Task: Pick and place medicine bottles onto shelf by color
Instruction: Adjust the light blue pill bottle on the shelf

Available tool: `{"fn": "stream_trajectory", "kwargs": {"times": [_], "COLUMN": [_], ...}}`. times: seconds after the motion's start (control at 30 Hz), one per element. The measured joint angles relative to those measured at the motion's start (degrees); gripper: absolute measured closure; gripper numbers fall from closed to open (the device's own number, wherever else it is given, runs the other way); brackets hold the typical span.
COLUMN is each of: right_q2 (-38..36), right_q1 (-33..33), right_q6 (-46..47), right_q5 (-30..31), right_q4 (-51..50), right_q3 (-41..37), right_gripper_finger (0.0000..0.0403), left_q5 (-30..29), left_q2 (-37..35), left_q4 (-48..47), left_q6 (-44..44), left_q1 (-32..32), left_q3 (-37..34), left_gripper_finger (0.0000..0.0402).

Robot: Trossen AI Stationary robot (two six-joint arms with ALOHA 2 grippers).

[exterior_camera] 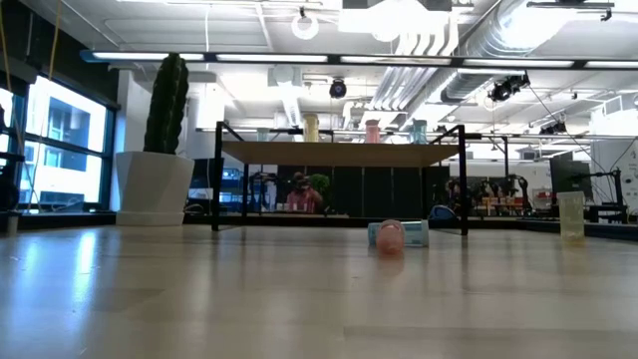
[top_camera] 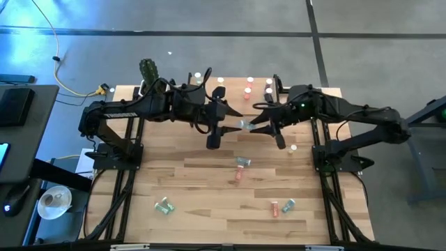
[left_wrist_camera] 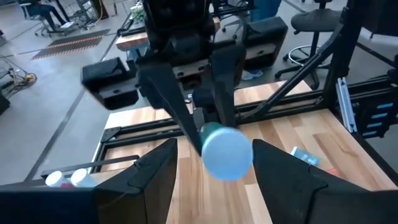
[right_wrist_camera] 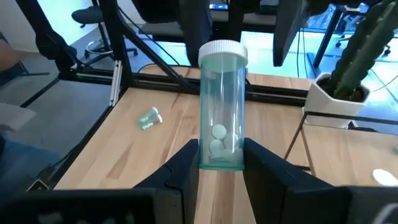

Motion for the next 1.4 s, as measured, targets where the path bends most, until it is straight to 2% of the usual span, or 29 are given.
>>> {"fn": "stream_trajectory", "kwargs": {"times": [0.27, 0.67, 0.83, 1.1, 1.4], "right_q2": [0.9, 0.9, 0.9, 0.9, 0.9], "right_q1": [0.1, 0.1, 0.1, 0.1, 0.1], "right_q6": [0.3, 0.5, 0.5, 0.5, 0.5], "right_q5": [3.9, 3.8, 3.8, 3.8, 3.6], "right_q4": [0.0, 0.5, 1.0, 1.0, 0.9], "right_q3": [0.0, 0.0, 0.0, 0.0, 0.0], "right_gripper_finger": [0.0304, 0.0304, 0.0304, 0.0304, 0.0304], "left_q5": [-0.3, -0.8, -3.5, -3.0, -1.5], "left_q2": [0.0, 0.1, 0.3, 0.7, 0.7], "left_q4": [-1.6, -2.4, -3.3, -3.2, -3.2], "left_q6": [-1.5, -1.9, -1.6, -0.2, -0.2], "left_q1": [0.0, 0.1, 0.1, 0.1, 0.2], "left_q3": [0.0, 0.0, 0.0, 0.1, 0.1], "left_gripper_finger": [0.0204, 0.0205, 0.0225, 0.0265, 0.0273]}}
